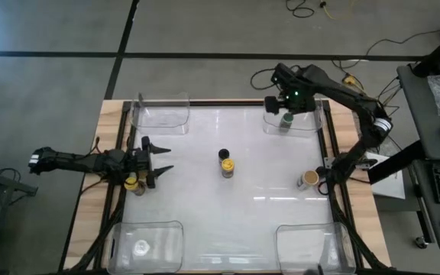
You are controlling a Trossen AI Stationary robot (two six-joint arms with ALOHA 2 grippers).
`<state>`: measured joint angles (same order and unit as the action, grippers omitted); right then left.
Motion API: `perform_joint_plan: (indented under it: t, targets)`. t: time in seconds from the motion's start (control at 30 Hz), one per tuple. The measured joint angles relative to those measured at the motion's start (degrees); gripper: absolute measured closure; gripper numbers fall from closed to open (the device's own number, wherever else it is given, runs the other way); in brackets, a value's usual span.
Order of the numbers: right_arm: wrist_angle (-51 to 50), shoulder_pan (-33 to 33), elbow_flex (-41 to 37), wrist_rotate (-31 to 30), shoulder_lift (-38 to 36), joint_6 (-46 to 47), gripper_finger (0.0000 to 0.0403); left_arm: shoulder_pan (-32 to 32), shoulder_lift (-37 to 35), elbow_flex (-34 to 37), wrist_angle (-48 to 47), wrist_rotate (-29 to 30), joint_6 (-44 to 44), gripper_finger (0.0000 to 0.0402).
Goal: Sort spices by type
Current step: Put the right yellow seasoning bottle into the bottom right transparent bin
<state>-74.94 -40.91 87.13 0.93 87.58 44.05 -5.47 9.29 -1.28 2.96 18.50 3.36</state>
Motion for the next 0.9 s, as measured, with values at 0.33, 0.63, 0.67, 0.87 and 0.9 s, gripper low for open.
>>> perform_joint_plan:
  t: [0.33,0.63,0.67,0.87,0.9]
  targets:
    - [7.0,23.1,0.0,-4.2,-4.8,-0.1,0.0067,0.0,0.0,0.0,7.1,0.0,-5.5,0.0119]
    - [22.0,38.2,0.0,-8.2,0.0,-2.0,0.0067,0.0,0.0,0.0,15.4,0.6,-32.2,0.0119]
    - [22.7,38.8,0.0,-8.4,0.8,-1.7,0.0067,0.0,0.0,0.0,16.0,1.7,-34.3,0.0119]
    - [23.0,40.0,0.4,-8.6,4.8,-2.4,0.0067,0.0,0.3,-0.8,25.1,3.9,-36.0,0.0119]
    - [23.0,40.2,0.5,-8.7,5.0,-2.7,0.0067,0.0,0.3,-1.7,24.9,4.9,-35.4,0.0119]
